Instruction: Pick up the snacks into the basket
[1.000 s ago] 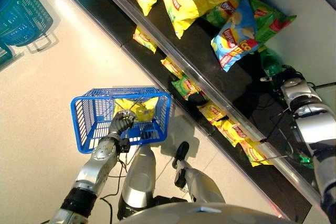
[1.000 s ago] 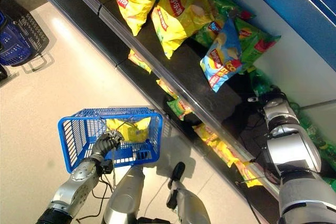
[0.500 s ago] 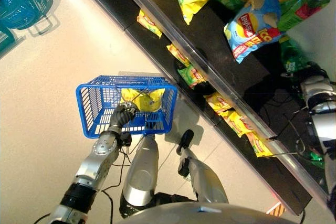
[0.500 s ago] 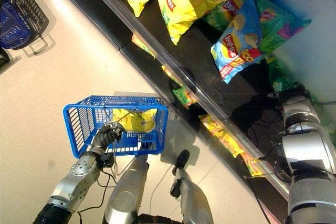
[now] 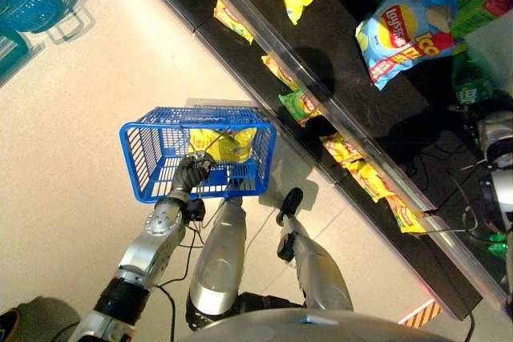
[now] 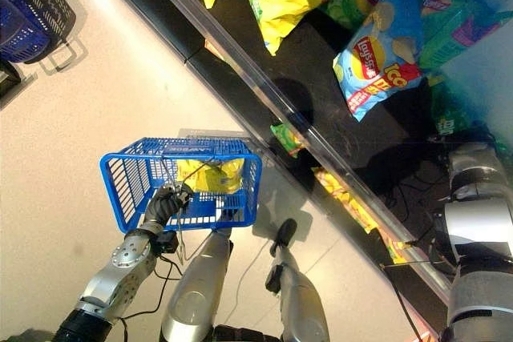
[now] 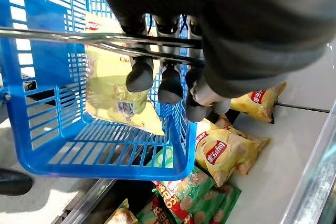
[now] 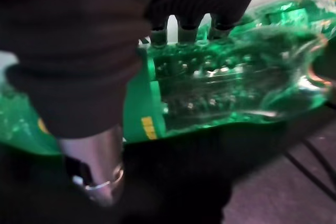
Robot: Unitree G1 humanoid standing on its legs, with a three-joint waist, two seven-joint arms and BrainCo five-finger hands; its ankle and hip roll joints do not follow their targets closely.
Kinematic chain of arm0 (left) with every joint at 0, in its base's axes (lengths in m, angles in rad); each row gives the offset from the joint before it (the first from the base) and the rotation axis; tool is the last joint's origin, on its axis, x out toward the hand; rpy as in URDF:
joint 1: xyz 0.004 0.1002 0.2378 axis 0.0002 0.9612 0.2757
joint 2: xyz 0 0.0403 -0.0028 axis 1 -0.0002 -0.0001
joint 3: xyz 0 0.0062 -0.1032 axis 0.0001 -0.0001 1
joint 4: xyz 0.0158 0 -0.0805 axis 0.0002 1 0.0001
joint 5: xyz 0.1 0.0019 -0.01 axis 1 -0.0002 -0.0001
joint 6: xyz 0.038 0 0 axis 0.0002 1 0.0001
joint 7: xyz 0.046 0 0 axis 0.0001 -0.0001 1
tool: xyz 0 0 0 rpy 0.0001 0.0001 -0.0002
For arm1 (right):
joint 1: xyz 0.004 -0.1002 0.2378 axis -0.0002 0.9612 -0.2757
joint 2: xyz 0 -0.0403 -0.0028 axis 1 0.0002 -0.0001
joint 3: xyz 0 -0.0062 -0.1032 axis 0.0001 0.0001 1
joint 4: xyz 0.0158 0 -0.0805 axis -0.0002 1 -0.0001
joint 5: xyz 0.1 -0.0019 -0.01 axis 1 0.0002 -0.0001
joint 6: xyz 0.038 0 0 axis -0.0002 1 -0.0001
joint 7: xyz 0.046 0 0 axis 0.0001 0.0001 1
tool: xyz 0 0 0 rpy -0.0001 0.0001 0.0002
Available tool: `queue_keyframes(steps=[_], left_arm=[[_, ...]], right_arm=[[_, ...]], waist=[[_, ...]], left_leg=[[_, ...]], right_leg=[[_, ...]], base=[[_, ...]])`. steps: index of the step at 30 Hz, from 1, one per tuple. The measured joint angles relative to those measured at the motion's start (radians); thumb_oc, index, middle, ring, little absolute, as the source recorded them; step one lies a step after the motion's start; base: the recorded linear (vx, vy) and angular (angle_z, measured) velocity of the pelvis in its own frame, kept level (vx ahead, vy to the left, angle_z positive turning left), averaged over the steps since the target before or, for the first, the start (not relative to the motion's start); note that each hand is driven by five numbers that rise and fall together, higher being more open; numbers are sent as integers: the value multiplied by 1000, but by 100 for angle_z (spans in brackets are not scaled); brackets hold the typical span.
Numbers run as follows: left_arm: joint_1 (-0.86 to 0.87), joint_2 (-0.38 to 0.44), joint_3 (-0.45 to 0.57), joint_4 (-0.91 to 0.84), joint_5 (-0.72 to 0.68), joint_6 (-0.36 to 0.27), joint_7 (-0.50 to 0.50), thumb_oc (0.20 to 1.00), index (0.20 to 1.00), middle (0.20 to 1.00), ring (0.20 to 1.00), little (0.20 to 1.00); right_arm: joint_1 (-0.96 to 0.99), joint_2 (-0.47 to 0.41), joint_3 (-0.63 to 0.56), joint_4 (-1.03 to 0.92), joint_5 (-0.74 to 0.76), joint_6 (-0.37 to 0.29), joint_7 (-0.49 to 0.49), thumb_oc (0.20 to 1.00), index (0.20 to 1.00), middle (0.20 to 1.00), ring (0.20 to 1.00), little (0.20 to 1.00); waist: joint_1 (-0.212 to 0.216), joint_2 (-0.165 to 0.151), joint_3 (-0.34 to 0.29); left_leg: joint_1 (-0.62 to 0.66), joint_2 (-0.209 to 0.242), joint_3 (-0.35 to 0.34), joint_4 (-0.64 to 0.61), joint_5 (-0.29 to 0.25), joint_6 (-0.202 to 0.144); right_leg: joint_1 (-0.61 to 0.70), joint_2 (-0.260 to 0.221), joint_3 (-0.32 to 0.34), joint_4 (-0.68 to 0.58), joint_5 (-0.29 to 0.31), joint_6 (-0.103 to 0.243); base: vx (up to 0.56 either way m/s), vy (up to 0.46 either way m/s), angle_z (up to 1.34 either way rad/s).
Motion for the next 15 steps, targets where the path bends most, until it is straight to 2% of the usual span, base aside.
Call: queue_keyframes(steps=[3,11,15], left_arm=[[0,4,-1,-14,-7,-2,0,200,200,200,200,200],[0,16,-2,-25,-7,-23,0,200,200,200,200,200],[3,28,-6,-46,-8,-26,0,200,200,200,200,200]], right_arm=[[-2,-21,0,0,9,0,0,1000,1000,1000,1000,1000],[-44,-86,8,53,17,5,-6,1000,1000,1000,1000,1000],[-73,-133,16,71,18,4,4,1000,1000,1000,1000,1000]], waist=[[-1,2,1],[-3,26,5],[-3,40,6]], left_leg=[[-15,-2,-5,-3,4,0],[-42,-6,-49,-98,74,-5],[-86,-9,-73,-107,92,-15]], right_leg=[[-14,-1,-5,0,-1,1],[-74,-8,-39,16,-11,11],[-155,-19,-55,108,-45,10]], base=[[30,-78,5],[8,-106,15],[10,-96,12]])
